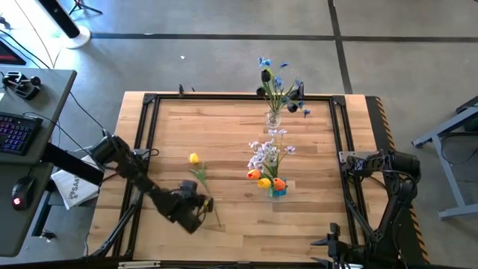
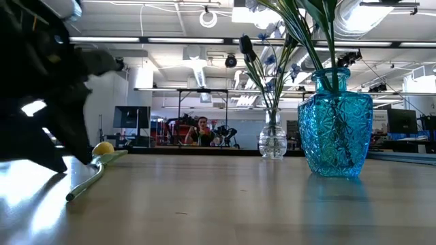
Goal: Sort flowers into vase by color
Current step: Put the yellow tulip into the blue flower vase
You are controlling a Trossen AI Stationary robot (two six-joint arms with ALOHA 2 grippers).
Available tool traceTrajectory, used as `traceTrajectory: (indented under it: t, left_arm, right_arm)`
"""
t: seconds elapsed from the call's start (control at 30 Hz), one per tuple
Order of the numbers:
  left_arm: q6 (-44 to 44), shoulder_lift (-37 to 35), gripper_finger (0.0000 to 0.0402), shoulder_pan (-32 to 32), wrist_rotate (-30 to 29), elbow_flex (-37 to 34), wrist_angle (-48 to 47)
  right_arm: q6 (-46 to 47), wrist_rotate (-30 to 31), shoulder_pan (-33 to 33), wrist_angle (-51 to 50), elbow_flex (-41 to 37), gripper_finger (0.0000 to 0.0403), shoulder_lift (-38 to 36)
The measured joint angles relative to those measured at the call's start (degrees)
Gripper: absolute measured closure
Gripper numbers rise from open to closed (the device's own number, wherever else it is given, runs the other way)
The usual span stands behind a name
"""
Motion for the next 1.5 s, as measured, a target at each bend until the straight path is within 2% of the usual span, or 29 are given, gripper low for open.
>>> traceTrajectory:
  t: [0.17,0.47,0.63,0.77,0.93,1.03,1.17,1.37,1.5]
  left_arm:
    - [7.77,-0.52,0.0245,7.79,4.1,0.03,-4.57]
    - [22.42,-0.47,0.0245,19.49,3.59,-0.06,-5.06]
    - [29.67,-1.03,0.0245,22.46,5.74,-0.12,-5.46]
    - [33.66,-1.87,0.0245,21.67,9.95,-0.04,-9.69]
    - [30.99,-6.64,0.0245,17.76,14.23,0.28,-20.74]
    - [28.25,-10.9,0.0245,16.07,13.65,1.37,-22.48]
    - [24.23,-13.83,0.0245,14.39,17.49,0.41,-23.92]
    - [19.14,-13.69,0.0245,11.84,21.2,-1.09,-25.86]
    - [16.51,-13.66,0.0248,10.8,26.86,-3.96,-25.86]
  right_arm:
    - [-0.06,0.1,-0.02,-0.44,0.0,0.0204,0.0]
    - [-0.07,0.29,-0.09,-0.85,-0.04,0.0204,0.0]
    - [0.65,0.27,-0.11,-0.84,-0.04,0.0204,0.0]
    - [2.19,0.03,-0.1,-0.7,-0.04,0.0204,0.0]
    - [2.49,0.8,-0.09,-1.22,-0.04,0.0204,0.0]
    - [2.58,0.91,-0.09,-1.38,-0.04,0.0204,0.0]
    - [2.51,1.38,-0.09,-1.42,-0.04,0.0204,0.0]
    - [2.49,1.73,-0.09,-1.44,-0.04,0.0204,0.0]
    - [2.49,1.71,-0.09,-1.46,-0.04,0.0204,0.0]
